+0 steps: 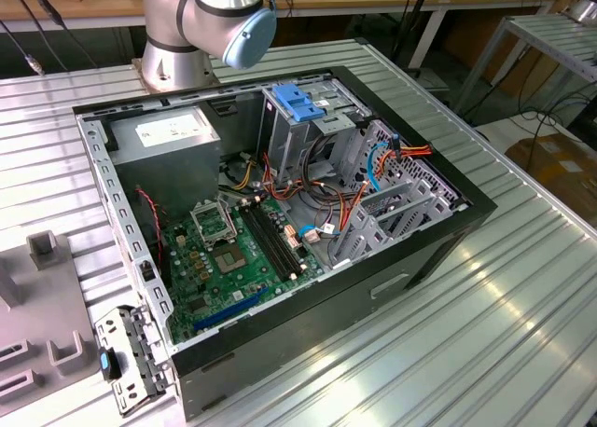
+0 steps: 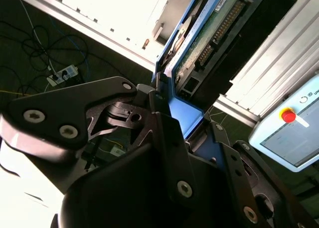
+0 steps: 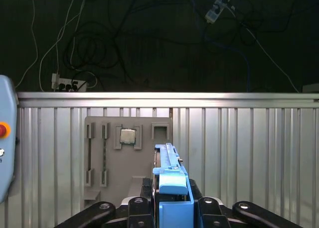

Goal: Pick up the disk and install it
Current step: 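Pick up the disk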

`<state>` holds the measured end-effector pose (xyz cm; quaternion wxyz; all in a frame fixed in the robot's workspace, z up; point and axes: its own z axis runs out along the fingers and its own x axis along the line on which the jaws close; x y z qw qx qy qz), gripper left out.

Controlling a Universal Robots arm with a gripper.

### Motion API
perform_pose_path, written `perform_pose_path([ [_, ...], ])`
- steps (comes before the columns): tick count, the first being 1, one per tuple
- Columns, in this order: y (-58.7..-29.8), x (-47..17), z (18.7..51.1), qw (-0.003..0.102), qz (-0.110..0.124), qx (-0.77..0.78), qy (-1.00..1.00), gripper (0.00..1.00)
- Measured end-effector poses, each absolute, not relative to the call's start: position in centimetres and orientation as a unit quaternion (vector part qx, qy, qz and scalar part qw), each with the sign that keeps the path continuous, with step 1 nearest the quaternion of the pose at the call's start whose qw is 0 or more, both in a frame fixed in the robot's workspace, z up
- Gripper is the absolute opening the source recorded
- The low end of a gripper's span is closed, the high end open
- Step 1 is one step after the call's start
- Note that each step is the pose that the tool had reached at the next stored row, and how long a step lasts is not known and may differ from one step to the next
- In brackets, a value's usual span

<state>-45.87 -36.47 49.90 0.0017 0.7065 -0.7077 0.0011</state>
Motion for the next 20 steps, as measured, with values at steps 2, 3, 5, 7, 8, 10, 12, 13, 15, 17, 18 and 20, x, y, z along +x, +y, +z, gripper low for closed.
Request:
perform_pose_path([
  [2,-36.5,-45.8,49.9,0.002,0.001,0.707,-0.708,0.37],
  [3,-36.5,-45.8,49.9,0.002,0.001,0.707,-0.708,0.37],
  [5,-36.5,-45.7,49.9,0.002,0.001,0.707,-0.708,0.37],
  [7,-36.5,-45.5,49.9,0.002,0.001,0.707,-0.708,0.37],
  [8,-36.5,-45.4,49.9,0.002,0.001,0.707,-0.708,0.37],
  [10,-36.5,-45.2,49.9,0.002,0.001,0.707,-0.708,0.37],
  [12,-36.5,-44.9,49.9,0.002,0.001,0.707,-0.708,0.37],
  [13,-36.5,-44.8,49.9,0.002,0.001,0.706,-0.708,0.37],
  [15,-36.5,-44.7,49.9,0.002,0.001,0.707,-0.708,0.37],
  [17,-36.5,-44.5,49.9,0.002,0.001,0.707,-0.708,0.37],
  [18,-36.5,-44.5,49.9,0.002,0.001,0.706,-0.708,0.37],
  [20,-36.5,-44.3,49.9,0.002,0.001,0.707,-0.708,0.37],
])
